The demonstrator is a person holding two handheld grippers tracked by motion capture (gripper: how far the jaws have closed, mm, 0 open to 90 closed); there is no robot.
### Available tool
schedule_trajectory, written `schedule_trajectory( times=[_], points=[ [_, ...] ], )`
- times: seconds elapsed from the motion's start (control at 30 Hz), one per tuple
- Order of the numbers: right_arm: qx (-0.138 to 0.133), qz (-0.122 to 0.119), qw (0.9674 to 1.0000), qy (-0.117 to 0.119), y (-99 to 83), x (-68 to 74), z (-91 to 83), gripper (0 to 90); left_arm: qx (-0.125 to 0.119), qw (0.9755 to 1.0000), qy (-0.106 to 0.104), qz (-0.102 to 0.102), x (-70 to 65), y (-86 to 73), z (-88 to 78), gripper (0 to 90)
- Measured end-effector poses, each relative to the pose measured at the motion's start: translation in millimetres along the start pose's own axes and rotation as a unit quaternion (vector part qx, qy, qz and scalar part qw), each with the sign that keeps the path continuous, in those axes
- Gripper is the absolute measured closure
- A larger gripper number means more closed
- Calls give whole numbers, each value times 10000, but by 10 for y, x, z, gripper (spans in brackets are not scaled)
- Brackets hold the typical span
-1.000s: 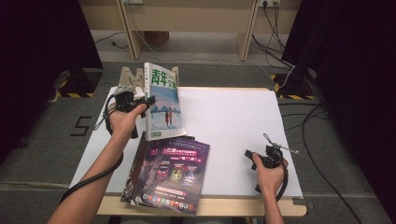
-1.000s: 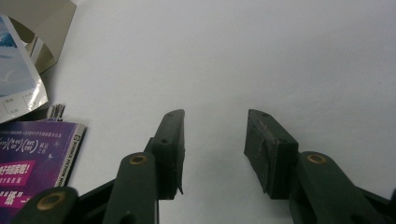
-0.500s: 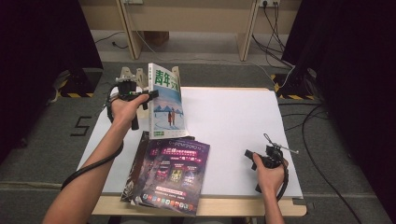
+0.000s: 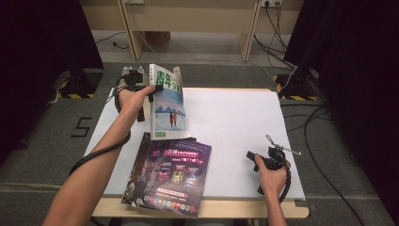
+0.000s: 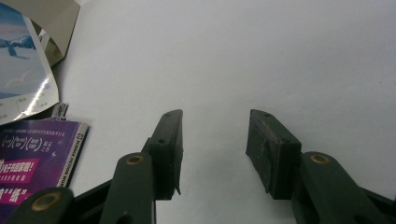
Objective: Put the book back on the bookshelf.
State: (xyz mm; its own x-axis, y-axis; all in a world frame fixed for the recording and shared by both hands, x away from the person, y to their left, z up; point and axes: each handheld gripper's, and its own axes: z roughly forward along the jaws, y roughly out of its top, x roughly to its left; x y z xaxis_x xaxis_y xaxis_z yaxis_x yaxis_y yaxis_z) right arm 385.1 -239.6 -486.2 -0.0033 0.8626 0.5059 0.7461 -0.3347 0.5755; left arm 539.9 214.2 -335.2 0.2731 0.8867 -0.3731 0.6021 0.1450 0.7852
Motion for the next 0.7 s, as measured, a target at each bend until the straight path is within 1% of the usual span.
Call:
schedule_trajectory(
  times=[0.07, 0.1, 0.17, 0.23, 0.27, 0.3, 0.37, 0.4, 0.47, 0.57, 0.63, 0.67, 0.7],
  points=[
    [-2, -12, 10000, 5, -1, -1, 0, 561, 29, 10000, 44, -22, -3, 19, 15, 583],
    [-12, -59, 10000, -25, 0, -7, -2, 561, 74, 9999, 83, -19, -6, 30, 33, 582],
    [-20, -18, 10000, -16, -1, -3, -4, 561, 123, 9998, 82, -92, -1, 38, 58, 595],
    [-18, -27, 10000, -40, -2, -1, -5, 560, 200, 9996, 144, -144, 12, 41, 81, 647],
    [-41, -81, 9999, -58, -3, -3, -5, 560, 231, 9995, 135, -191, 14, 37, 88, 682],
    [-10, 8, 10000, -39, -6, 12, -8, 559, 287, 9991, 125, -275, 16, 32, 95, 696],
    [-5, 4, 10000, -30, -9, 12, -7, 558, 349, 9986, 95, -395, 13, 28, 96, 718],
    [-14, 12, 10000, -40, -10, 12, -6, 559, 383, 9984, 87, -406, 7, 28, 93, 724],
    [-7, -2, 10000, -37, -10, 10, -7, 558, 425, 9985, 65, -343, -5, 32, 76, 729],
    [-39, -74, 9999, -56, -12, -1, -8, 558, 350, 9988, -66, -326, -35, 32, 25, 732],
    [-24, -4, 10000, -36, -14, 6, -10, 558, 192, 9991, -183, -324, -67, 38, -50, 734],
    [-24, 1, 10000, -42, -14, 8, -10, 558, 121, 9992, -210, -312, -81, 49, -79, 734],
    [-31, -30, 10000, -39, -13, 4, -9, 558, 28, 9994, -236, -238, -99, 69, -125, 734]
  ],
)
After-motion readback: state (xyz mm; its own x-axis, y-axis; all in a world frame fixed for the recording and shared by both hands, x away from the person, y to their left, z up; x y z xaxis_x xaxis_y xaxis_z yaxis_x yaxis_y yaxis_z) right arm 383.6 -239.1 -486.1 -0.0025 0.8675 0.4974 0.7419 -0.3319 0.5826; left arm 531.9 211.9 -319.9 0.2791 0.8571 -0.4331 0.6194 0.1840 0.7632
